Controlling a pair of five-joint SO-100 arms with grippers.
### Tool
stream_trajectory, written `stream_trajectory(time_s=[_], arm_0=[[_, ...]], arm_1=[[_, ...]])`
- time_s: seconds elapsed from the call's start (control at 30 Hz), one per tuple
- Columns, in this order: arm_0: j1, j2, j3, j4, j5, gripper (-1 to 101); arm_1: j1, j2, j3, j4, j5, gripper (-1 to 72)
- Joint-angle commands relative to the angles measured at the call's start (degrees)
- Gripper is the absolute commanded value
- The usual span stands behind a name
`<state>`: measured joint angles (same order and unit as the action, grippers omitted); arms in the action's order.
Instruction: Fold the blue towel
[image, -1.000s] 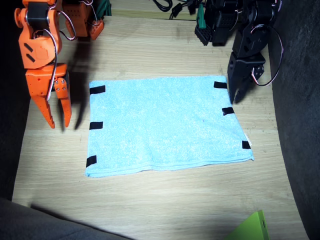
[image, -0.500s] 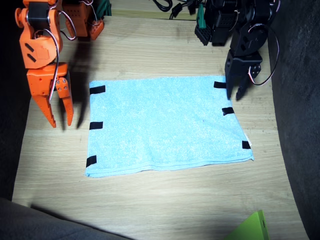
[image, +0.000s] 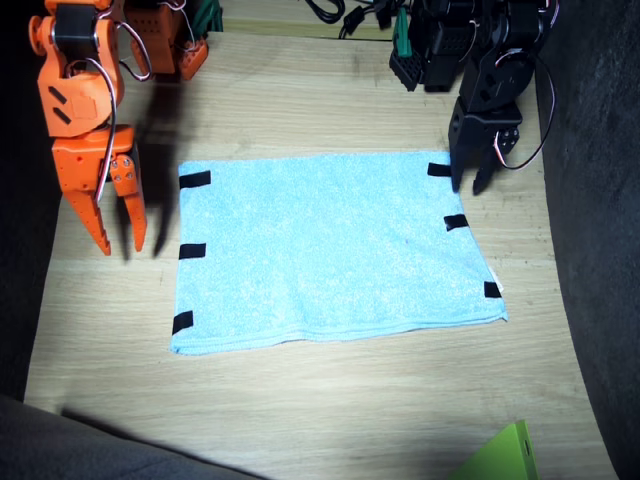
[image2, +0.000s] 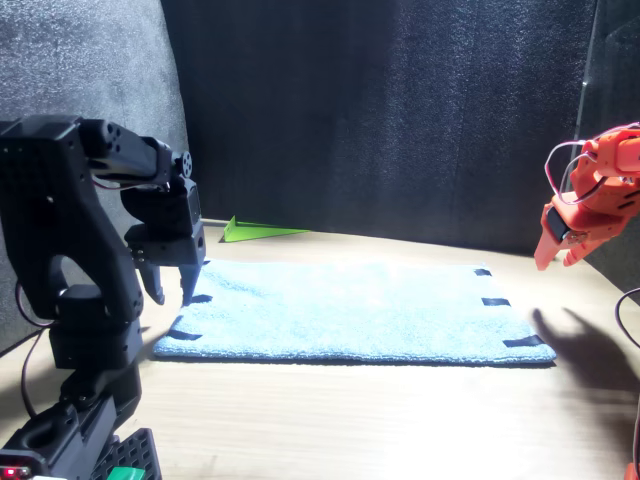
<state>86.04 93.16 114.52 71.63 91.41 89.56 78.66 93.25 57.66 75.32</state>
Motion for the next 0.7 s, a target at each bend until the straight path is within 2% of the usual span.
stream_trajectory(time_s=[0.0, 0.17, 0.4, 0.67], arm_0=[[1.23, -2.37, -3.87, 2.37, 1.14, 21], [0.88, -4.75, -5.89, 4.31, 1.58, 21], [-4.57, -5.1, -5.63, 6.24, 3.16, 22], [-2.29, -4.48, -4.83, 6.33, 4.04, 22]], arm_1=[[0.44, 5.36, -0.97, 0.97, 0.35, 22.0], [0.44, 5.54, -0.97, 0.97, 0.26, 22.2], [0.44, 5.36, -0.97, 0.62, 0.09, 22.5], [0.26, 5.27, -0.97, 0.7, 0.0, 22.7]])
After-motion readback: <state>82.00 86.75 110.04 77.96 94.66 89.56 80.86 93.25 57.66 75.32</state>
